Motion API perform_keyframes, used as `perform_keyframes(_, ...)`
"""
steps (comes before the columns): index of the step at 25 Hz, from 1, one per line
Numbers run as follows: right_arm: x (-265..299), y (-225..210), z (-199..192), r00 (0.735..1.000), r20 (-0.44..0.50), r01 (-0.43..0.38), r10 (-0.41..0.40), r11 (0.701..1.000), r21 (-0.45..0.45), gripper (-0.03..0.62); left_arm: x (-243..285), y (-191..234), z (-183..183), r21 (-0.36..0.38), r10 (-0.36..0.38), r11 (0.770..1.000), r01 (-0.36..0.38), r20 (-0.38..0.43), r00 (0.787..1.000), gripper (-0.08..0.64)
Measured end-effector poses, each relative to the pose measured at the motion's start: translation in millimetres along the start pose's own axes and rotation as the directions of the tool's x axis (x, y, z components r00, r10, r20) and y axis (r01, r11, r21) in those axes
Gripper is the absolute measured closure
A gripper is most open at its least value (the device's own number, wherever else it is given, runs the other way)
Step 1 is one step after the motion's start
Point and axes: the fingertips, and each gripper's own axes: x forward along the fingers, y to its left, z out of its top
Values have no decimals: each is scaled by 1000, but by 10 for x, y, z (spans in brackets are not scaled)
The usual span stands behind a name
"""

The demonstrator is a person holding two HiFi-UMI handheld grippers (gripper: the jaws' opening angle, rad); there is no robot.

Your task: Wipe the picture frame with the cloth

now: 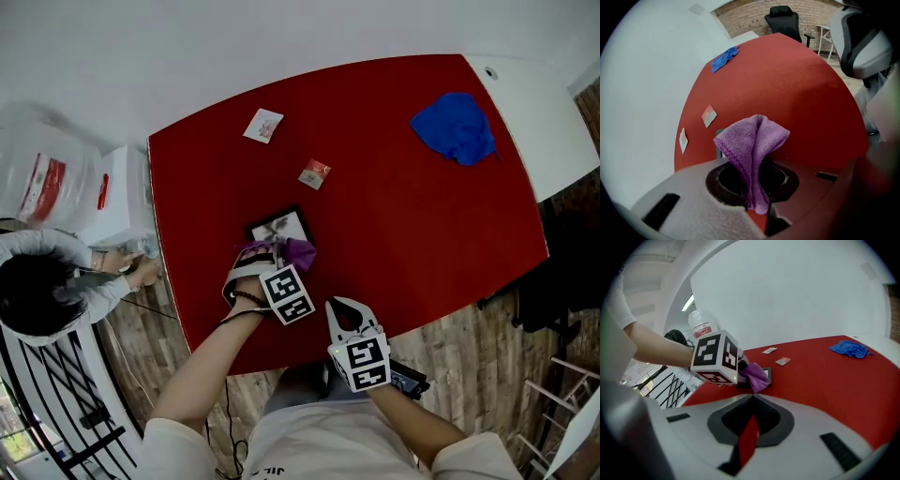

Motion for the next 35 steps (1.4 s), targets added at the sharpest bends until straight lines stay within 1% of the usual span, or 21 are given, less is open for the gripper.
perform_keyframes(2, -10, 2, -13, 1000, -2, 0, 0, 1000, 3, 588, 27, 174, -6, -17, 21, 1000, -21, -5, 1000, 497)
perform_keyframes(4, -29, -11, -24, 1000, -3, 4, -4, 1000, 7, 588, 90, 432, -14, -50, 38, 998, -39, -18, 999, 497)
perform_keyframes(6, -57, -45, -39, 1000, -3, 11, -11, 1000, 14, 588, 170, 700, -17, -86, 47, 995, -50, -35, 998, 497)
perform_keyframes(8, -89, -92, -59, 1000, -6, 21, -21, 999, 24, 588, 245, 922, -18, -106, 51, 993, -56, -56, 997, 497)
perform_keyframes(12, -124, -184, -109, 999, -16, 35, -34, 999, 38, 588, 365, 1123, -21, -120, 41, 991, -51, -88, 995, 497)
perform_keyframes(16, -126, -256, -123, 999, -18, 36, -35, 998, 43, 588, 425, 1013, -1, -104, 22, 994, -33, -99, 995, 497)
perform_keyframes(24, -61, -300, -89, 1000, -13, 21, -21, 999, 42, 588, 226, 283, 50, 6, -7, 1000, 7, -73, 997, 497)
perform_keyframes(28, -11, -286, -42, 1000, -8, 11, -10, 999, 40, 588, 138, 105, 3, 50, -4, 999, 8, -76, 997, 497)
perform_keyframes(30, 8, -264, -32, 1000, -6, 7, -7, 999, 39, 588, 134, 125, -17, 58, 5, 998, -1, -77, 997, 497)
perform_keyframes(32, 12, -249, -34, 1000, -6, 5, -5, 999, 39, 588, 139, 272, -8, 49, 26, 999, -22, -75, 997, 497)
perform_keyframes(35, -19, -260, -61, 1000, -10, 10, -10, 999, 46, 588, 172, 661, 72, -2, 54, 999, -54, -72, 996, 497)
